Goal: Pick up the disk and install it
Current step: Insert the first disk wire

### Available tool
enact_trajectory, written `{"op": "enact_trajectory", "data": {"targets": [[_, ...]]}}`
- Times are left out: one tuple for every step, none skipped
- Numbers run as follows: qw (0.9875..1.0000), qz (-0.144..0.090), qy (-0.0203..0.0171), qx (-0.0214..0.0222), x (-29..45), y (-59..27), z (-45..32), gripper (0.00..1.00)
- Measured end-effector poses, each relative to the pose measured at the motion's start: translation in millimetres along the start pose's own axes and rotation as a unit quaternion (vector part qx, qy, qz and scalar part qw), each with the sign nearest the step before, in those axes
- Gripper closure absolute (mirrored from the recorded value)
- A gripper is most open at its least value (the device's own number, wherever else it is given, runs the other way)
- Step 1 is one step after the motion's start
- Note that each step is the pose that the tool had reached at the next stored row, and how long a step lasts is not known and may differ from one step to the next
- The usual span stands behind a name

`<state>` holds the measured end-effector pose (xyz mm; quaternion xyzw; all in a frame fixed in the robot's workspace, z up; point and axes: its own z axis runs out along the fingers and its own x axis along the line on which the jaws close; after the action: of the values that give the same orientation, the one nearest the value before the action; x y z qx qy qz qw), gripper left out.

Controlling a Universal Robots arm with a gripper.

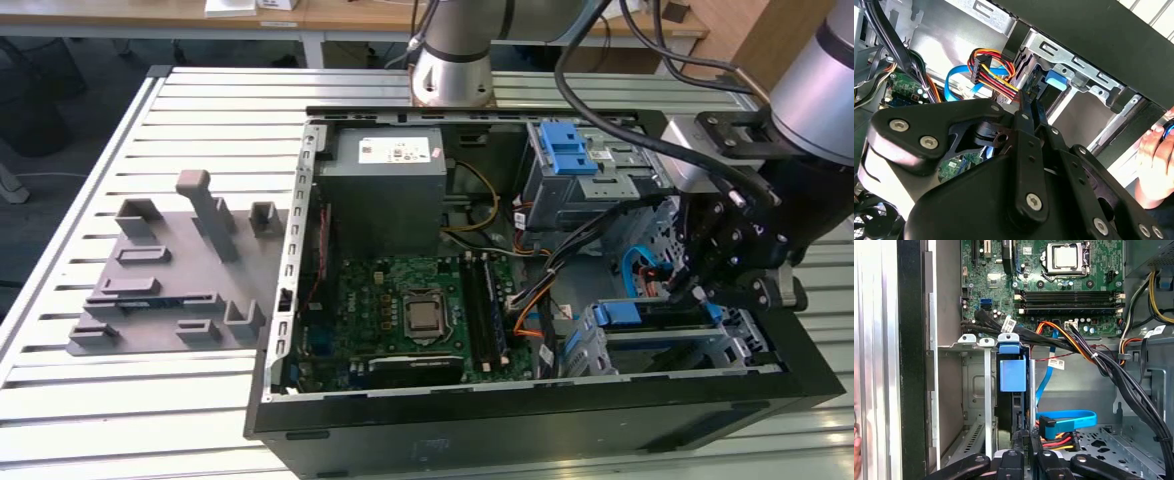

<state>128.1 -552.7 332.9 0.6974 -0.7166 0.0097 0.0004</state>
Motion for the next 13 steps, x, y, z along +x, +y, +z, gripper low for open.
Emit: {"op": "enact_trajectory", "data": {"targets": [[1.0000, 0.000, -0.0002, 0.0000, 0.1, 0.0, 0.2, 0.83], [1.0000, 0.000, -0.0003, 0.0000, 0.3, 0.0, 0.4, 0.83], [1.0000, 0.000, -0.0004, 0.0000, 0.6, 0.0, 0.5, 0.83], [1.0000, 0.000, -0.0006, 0.0000, 0.8, 0.0, 0.7, 0.83], [1.0000, 0.000, -0.0007, 0.0000, 1.0, 0.0, 0.7, 0.83], [1.0000, 0.000, -0.0010, 0.0000, 1.2, 0.0, 0.8, 0.83], [1.0000, 0.000, -0.0012, 0.0000, 1.5, 0.0, 0.8, 0.83], [1.0000, 0.000, -0.0013, 0.0000, 1.6, -0.1, 0.8, 0.83], [1.0000, 0.000, -0.0013, 0.0000, 1.6, 0.0, 0.8, 0.83], [1.0000, 0.000, -0.0014, 0.0000, 1.6, -0.1, 0.8, 0.83], [1.0000, 0.000, -0.0015, -0.0001, 1.7, -0.1, 0.6, 0.83], [1.0000, 0.000, -0.0015, -0.0001, 1.7, 0.0, 0.3, 0.83], [1.0000, 0.000, -0.0016, -0.0001, 1.7, 0.0, 0.1, 0.83]]}}
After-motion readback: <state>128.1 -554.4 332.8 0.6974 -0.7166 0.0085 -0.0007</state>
